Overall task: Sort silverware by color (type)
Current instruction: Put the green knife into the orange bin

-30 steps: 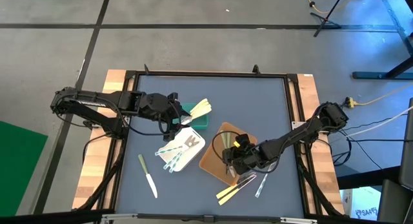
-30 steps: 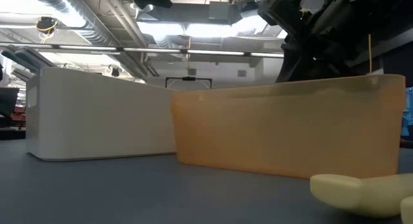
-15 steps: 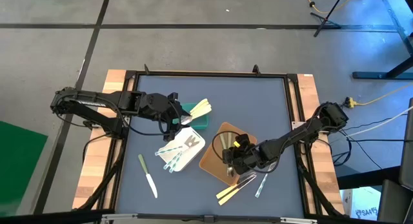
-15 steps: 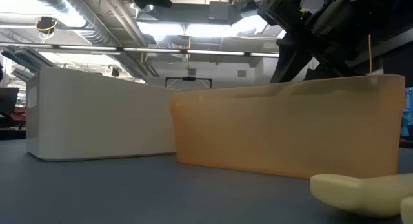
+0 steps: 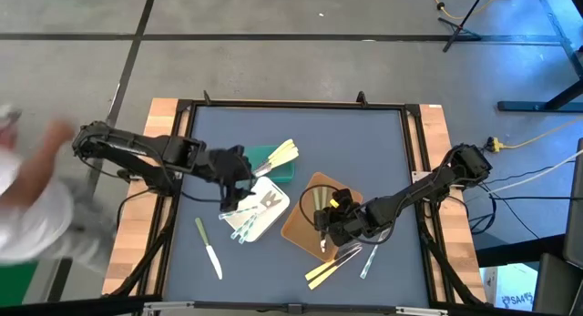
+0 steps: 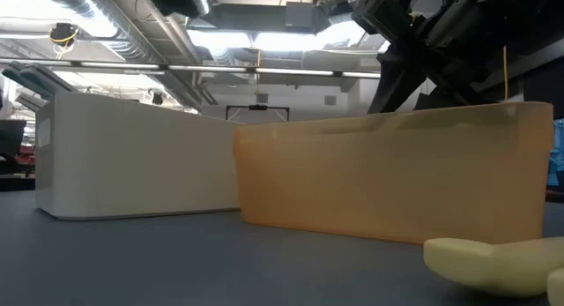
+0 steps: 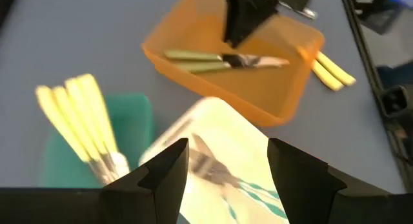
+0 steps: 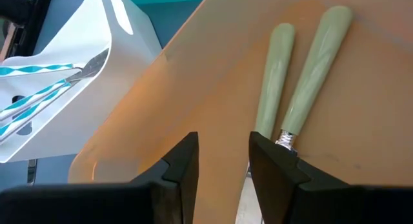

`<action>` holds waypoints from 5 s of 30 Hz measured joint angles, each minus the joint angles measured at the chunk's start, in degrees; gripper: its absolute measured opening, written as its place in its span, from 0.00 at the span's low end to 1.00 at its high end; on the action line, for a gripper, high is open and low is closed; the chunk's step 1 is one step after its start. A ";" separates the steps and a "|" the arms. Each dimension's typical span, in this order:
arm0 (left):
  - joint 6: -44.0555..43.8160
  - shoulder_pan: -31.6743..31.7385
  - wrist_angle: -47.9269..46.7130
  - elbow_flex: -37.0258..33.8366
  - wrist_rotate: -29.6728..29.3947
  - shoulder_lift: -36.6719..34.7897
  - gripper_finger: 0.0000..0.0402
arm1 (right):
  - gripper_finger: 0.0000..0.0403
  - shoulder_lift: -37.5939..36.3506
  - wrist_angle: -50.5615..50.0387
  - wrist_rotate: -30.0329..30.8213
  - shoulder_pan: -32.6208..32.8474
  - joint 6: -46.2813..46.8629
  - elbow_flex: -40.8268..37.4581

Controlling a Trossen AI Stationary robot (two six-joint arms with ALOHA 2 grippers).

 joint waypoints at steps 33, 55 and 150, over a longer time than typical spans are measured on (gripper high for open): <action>-40.41 -34.76 -15.85 -0.01 3.78 0.13 0.51 | 0.30 -5.06 -0.08 3.63 0.04 -6.90 -0.02; -3.46 -39.42 -20.48 -0.02 0.11 18.25 0.51 | 0.30 -5.57 -0.09 3.65 0.00 -9.66 -0.02; 5.45 -39.53 -10.95 -8.70 6.22 32.89 0.11 | 0.30 -5.57 -0.05 1.90 0.00 -14.03 -0.02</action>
